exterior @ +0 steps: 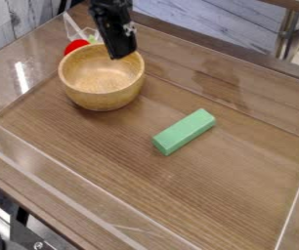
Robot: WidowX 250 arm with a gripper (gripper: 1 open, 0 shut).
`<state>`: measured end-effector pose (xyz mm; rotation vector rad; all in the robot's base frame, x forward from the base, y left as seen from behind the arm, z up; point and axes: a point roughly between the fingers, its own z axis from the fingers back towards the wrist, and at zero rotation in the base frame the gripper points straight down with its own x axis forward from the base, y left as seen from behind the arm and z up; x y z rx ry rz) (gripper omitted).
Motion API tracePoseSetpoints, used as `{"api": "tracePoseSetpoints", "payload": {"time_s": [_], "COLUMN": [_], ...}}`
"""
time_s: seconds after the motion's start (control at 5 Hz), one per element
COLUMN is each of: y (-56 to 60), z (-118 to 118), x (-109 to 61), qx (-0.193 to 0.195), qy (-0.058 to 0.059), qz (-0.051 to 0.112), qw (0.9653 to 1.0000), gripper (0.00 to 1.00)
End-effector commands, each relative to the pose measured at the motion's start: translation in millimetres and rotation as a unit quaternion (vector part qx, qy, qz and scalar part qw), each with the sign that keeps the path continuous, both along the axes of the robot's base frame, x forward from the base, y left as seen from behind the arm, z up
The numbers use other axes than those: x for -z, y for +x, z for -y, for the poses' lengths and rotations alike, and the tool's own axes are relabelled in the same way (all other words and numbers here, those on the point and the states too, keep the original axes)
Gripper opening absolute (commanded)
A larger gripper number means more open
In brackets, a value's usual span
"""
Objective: Remove the green stick from the brown bowl and put it on the table
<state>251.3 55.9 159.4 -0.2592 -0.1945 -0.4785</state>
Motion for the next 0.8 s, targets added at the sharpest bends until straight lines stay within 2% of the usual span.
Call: {"api": "tracePoseSetpoints", "payload": {"time_s": [0.0,0.2,0.6], "y": [2.3,-1.5,8.3], "z": [8,21,28], "x": [-13.4,-5.4,0.6], "qx": [0.033,0.074,0.040], "qy": [0.008,0.003,-0.001], "qz": [0.034,0.033,0.027], "qw": [0.9988,0.9967,0.9988], "gripper": [0.00,0.00,0.00]}}
